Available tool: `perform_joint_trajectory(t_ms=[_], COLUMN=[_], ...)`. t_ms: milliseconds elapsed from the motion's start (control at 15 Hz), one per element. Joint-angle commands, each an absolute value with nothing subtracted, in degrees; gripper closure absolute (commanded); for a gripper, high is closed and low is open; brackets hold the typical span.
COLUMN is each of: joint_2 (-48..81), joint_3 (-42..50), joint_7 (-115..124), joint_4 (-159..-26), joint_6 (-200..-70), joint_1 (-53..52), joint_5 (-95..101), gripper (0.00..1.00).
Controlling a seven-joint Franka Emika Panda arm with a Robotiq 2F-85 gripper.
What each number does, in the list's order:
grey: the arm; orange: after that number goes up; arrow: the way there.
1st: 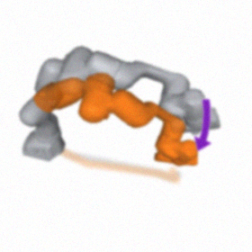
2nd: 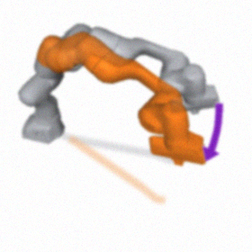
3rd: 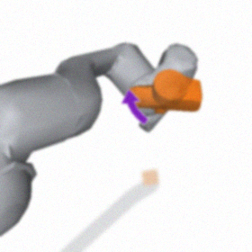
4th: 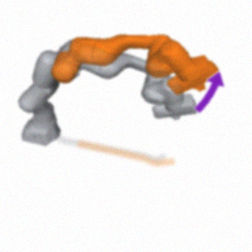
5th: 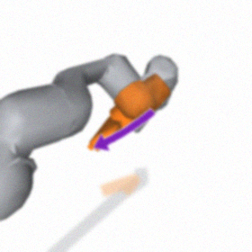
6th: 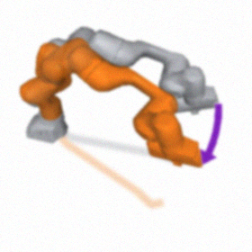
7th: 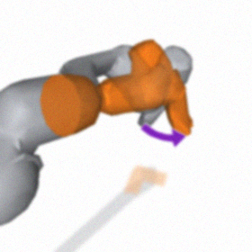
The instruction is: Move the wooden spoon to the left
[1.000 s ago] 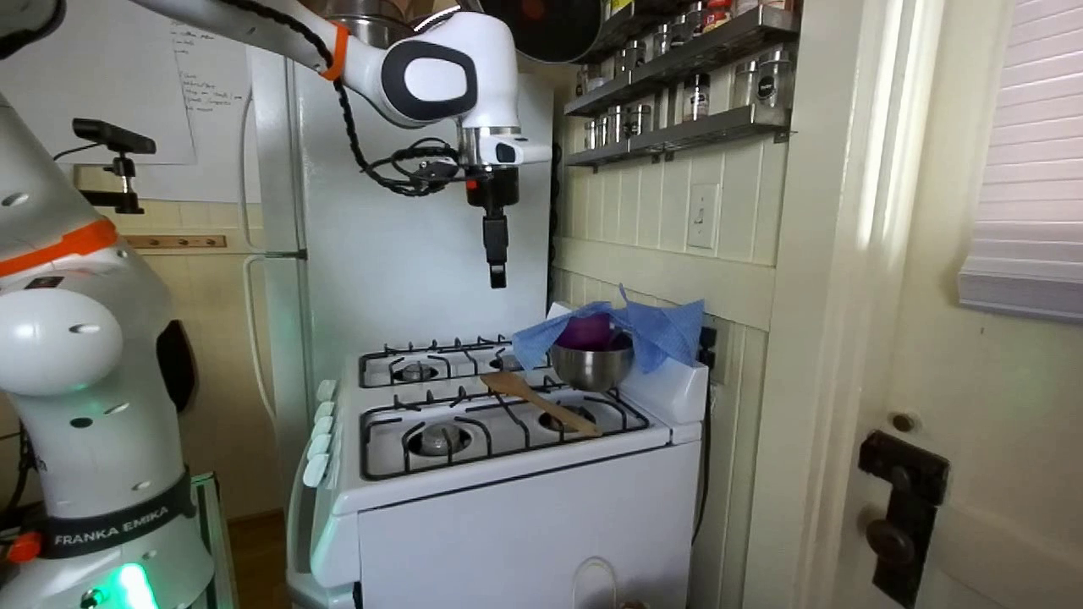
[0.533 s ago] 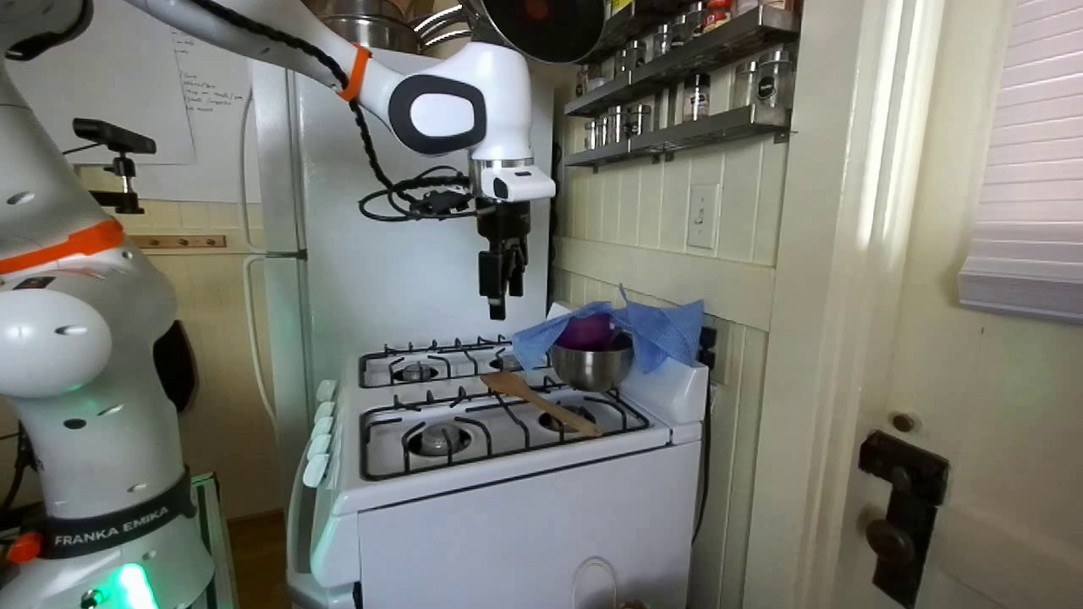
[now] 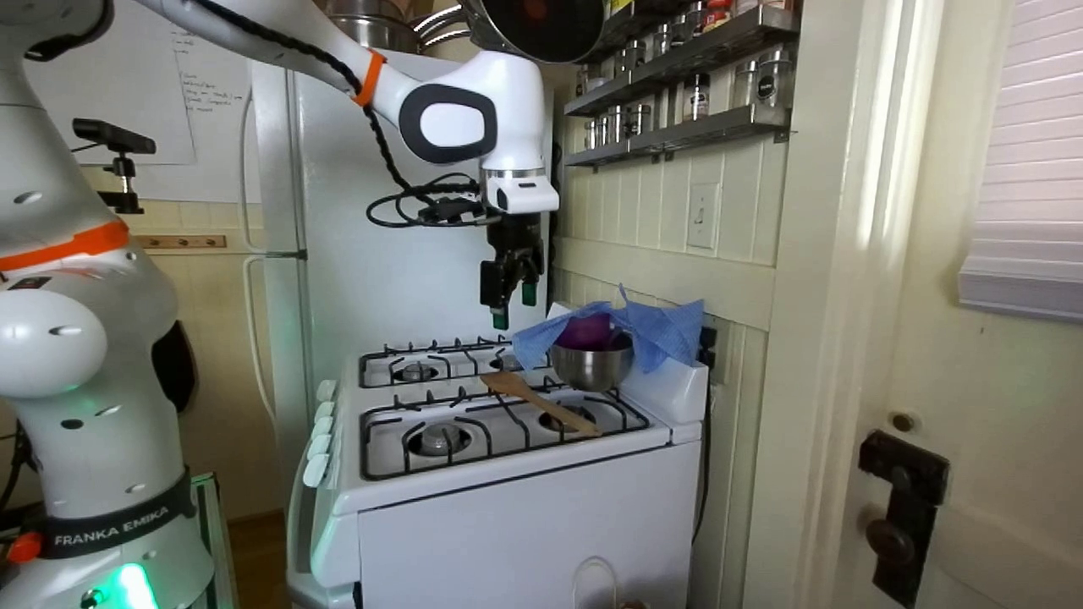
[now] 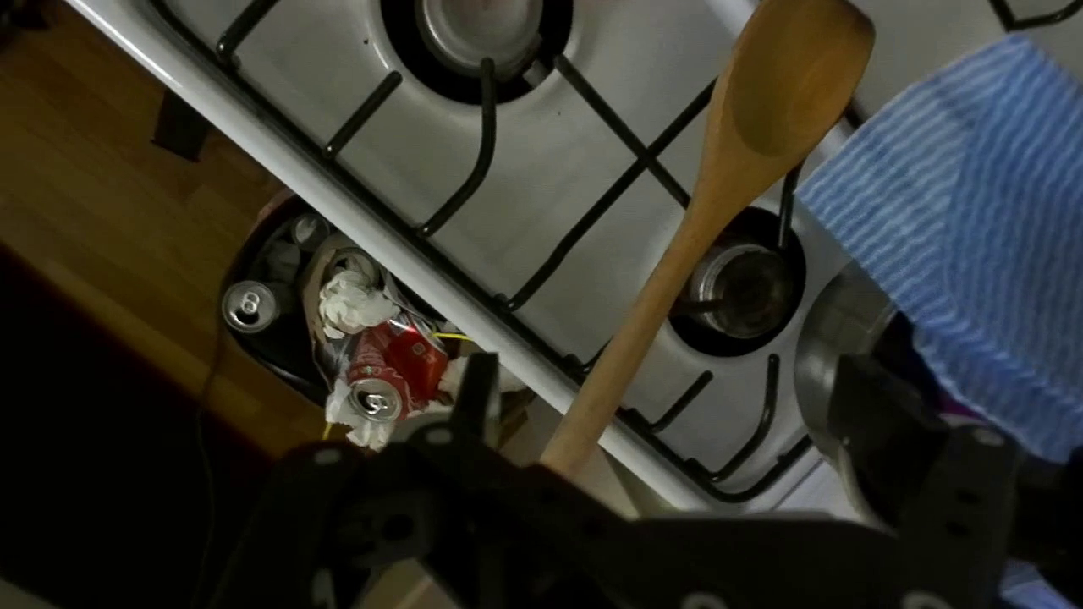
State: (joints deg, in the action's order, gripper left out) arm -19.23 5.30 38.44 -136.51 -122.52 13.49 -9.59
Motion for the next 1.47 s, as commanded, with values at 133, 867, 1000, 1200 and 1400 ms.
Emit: perform_joint_trajectory(t_ms=[133, 867, 1000, 1200, 1400], joint_2=[-8.23, 3.16, 3.12, 5.75, 8.03], joint_3=[8.1, 10.09, 10.08, 9.9, 10.19], joint_7=[45.91, 52.92, 52.93, 53.23, 55.01], joint_4=[-131.85, -125.71, -124.74, -123.34, -122.65], joint_6=[-120.68, -122.91, -121.99, -122.0, -123.32], joint_1=[14.5, 12.3, 12.16, 11.71, 11.39], joint_5=[-12.63, -13.93, -13.93, -13.82, -12.91], gripper=[0.0, 0.0, 0.0, 0.0, 0.0])
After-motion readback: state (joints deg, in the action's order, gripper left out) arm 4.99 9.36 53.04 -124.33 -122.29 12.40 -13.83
